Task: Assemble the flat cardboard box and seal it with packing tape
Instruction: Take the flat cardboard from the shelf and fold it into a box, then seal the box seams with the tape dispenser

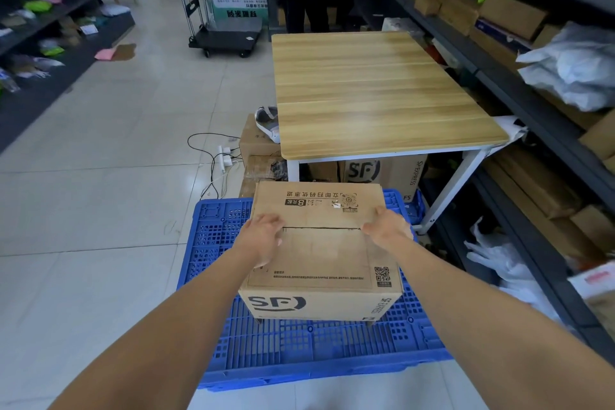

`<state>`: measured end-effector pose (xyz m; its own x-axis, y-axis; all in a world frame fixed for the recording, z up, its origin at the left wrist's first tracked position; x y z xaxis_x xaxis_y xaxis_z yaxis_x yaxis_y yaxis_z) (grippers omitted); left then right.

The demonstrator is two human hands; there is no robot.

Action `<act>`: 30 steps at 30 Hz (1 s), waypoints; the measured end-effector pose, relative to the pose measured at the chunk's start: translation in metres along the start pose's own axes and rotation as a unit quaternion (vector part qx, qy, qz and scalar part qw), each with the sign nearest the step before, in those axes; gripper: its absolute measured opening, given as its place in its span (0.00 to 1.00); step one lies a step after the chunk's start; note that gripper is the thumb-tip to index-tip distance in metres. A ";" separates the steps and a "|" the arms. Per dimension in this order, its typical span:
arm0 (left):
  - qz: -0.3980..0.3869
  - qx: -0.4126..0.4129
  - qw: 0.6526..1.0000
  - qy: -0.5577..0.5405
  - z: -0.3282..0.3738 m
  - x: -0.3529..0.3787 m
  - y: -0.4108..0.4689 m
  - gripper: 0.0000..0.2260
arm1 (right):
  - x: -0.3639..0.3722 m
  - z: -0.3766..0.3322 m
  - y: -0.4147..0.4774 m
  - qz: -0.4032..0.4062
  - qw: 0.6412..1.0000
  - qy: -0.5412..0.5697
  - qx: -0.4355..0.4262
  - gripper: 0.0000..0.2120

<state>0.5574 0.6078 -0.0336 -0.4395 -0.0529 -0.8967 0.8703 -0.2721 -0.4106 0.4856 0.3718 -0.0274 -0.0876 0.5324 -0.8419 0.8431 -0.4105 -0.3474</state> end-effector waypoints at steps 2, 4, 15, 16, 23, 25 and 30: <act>0.001 -0.004 1.000 -0.007 0.004 -0.005 0.000 0.22 | -0.005 -0.002 -0.004 0.006 1.000 -0.025 0.000 0.19; 0.006 -0.009 1.000 -0.013 0.008 -0.011 -0.001 0.21 | -0.013 -0.005 -0.007 0.026 0.999 -0.038 -0.008 0.19; 0.100 0.109 0.989 -0.006 0.095 -0.069 -0.026 0.18 | -0.084 -0.008 -0.043 0.103 0.986 -0.027 -0.130 0.19; 0.105 0.128 0.986 -0.013 0.107 -0.074 -0.031 0.18 | -0.093 -0.003 -0.049 0.113 0.983 -0.045 -0.135 0.20; 0.140 0.297 0.944 -0.009 0.238 -0.083 -0.099 0.14 | -0.161 0.086 -0.126 0.205 0.962 -0.146 -0.104 0.21; 0.137 0.355 0.925 -0.008 0.289 -0.075 -0.132 0.14 | -0.181 0.132 -0.159 0.230 0.957 -0.166 -0.062 0.19; 0.128 0.505 0.854 -0.006 0.424 -0.034 -0.240 0.16 | -0.218 0.271 -0.274 0.273 0.943 -0.173 0.085 0.17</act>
<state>0.2694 0.2673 0.1656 -0.2709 -0.2435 -0.9313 0.3060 -0.9391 0.1566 0.1296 0.1674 0.1394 0.1428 -0.0530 -0.9883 0.7182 -0.6815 0.1403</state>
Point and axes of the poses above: each hand's wrist, its own y-axis towards the middle knuckle, its own x-axis out of the palm, z = x × y, the point moved 2 cm from there along y, towards the middle knuckle, and after that the axes turned 14 degrees about -x, right-handed, at the moved point
